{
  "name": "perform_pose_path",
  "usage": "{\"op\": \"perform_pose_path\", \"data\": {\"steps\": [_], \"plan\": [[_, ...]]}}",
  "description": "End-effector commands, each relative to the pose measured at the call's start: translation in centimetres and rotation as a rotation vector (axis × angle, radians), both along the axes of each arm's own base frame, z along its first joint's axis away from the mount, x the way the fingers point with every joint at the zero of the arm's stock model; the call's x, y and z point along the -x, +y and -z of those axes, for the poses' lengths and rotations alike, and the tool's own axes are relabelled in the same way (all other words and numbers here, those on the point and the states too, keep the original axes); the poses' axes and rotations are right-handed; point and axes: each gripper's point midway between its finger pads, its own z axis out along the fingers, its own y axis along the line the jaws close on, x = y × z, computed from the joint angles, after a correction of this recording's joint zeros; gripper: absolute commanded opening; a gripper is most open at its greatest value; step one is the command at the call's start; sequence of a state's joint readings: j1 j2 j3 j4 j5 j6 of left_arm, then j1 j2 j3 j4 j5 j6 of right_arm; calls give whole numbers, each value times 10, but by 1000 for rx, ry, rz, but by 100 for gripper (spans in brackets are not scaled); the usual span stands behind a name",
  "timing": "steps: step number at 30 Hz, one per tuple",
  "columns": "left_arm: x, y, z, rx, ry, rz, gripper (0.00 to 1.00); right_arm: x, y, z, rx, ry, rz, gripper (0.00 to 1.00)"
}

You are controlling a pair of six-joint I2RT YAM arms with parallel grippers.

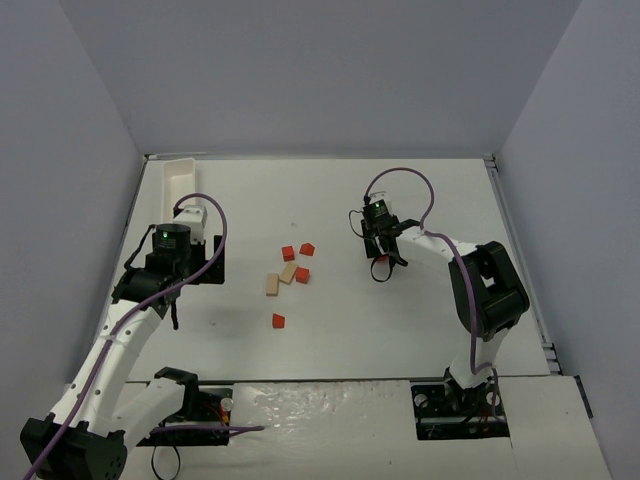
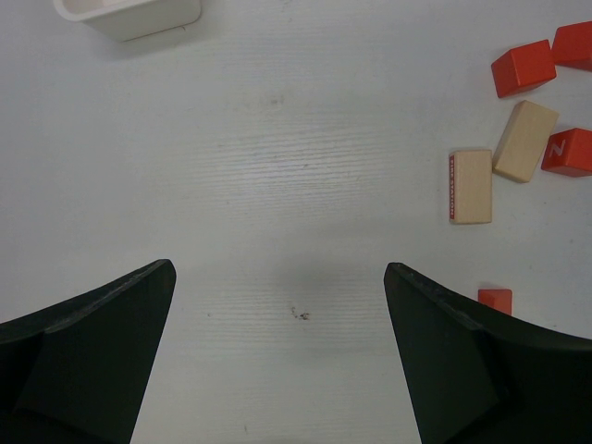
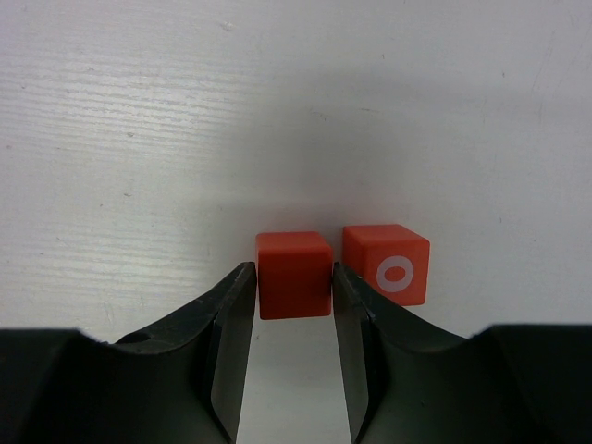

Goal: Build the wood block tower

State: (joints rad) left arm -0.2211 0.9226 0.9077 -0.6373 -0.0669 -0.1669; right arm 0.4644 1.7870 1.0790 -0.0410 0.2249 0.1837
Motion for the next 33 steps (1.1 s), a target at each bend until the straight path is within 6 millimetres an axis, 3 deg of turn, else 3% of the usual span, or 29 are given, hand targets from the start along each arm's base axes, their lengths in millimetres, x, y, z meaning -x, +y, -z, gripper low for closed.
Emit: {"op": "perform_pose_path", "data": {"steps": [1, 12, 17, 27, 33], "plan": [[-13, -4, -16, 13, -65, 11, 95, -23, 6, -46, -59, -131, 22, 36], [-13, -4, -16, 14, -66, 11, 95, -23, 7, -81, -49, -211, -18, 42], [-13, -4, -17, 14, -66, 10, 95, -18, 21, -88, -92, -211, -76, 41], [-13, -4, -16, 14, -62, 10, 95, -5, 54, -63, -158, -134, -115, 40], [-13, -4, -15, 13, -62, 12, 95, -1, 63, -43, -158, -89, -102, 40]]}}
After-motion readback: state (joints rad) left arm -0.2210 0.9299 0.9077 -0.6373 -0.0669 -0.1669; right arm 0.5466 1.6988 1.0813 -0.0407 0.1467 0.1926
